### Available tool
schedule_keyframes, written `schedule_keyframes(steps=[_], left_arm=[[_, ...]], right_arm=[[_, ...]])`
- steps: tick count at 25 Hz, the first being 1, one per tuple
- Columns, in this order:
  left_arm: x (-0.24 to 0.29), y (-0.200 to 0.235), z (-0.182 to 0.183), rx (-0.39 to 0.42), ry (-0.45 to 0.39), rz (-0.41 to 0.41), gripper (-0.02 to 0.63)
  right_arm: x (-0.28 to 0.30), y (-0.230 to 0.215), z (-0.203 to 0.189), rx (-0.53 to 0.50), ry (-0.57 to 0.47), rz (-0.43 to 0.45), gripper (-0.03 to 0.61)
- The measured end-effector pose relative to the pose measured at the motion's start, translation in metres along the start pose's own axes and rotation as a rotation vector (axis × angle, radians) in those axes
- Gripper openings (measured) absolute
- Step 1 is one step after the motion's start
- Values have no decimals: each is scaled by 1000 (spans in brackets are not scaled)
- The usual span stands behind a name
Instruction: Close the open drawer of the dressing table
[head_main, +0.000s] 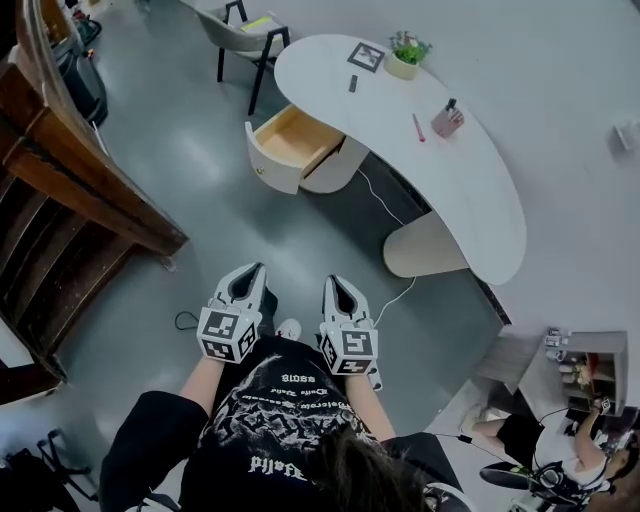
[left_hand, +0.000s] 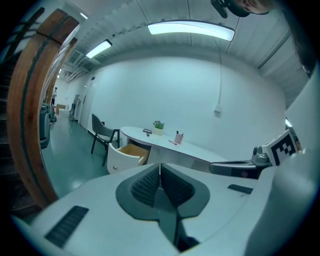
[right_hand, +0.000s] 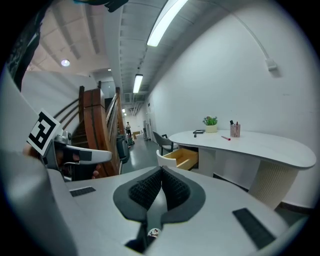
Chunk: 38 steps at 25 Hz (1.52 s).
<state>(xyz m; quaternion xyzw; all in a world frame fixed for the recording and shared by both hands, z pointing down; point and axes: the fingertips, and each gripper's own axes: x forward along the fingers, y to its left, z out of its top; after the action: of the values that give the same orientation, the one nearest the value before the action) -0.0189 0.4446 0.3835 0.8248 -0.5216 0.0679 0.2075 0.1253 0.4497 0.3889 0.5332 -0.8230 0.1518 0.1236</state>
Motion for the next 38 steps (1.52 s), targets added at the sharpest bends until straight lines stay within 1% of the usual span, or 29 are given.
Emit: schedule_keyframes(steps=[5, 11, 14, 17, 24, 30, 32, 36, 38], left_arm=[[18, 20, 4, 8, 27, 7, 28], [45, 41, 19, 20, 45, -15, 28], [65, 51, 28, 30, 52, -29, 28], [85, 61, 36, 46, 60, -45, 28], [135, 95, 68, 69, 43, -83, 28], [174, 125, 87, 76, 53, -101, 28], [182, 132, 93, 82, 57, -108, 28], [200, 148, 106, 97, 61, -115, 28], [208, 158, 109, 108, 68, -116, 28]], right_arm=[[25, -3, 1, 3, 27, 7, 26], [57, -11, 9, 16, 36, -35, 26], [78, -16, 15, 17, 62, -13, 26], [98, -18, 24, 18, 66, 4, 26], [154, -38, 51, 24, 61, -45, 26], [195, -49, 69, 25, 65, -76, 26], [205, -48, 75, 38, 63, -72, 26], [227, -42, 89, 119, 22, -7, 26], [238, -44, 92, 133, 15, -20, 26]])
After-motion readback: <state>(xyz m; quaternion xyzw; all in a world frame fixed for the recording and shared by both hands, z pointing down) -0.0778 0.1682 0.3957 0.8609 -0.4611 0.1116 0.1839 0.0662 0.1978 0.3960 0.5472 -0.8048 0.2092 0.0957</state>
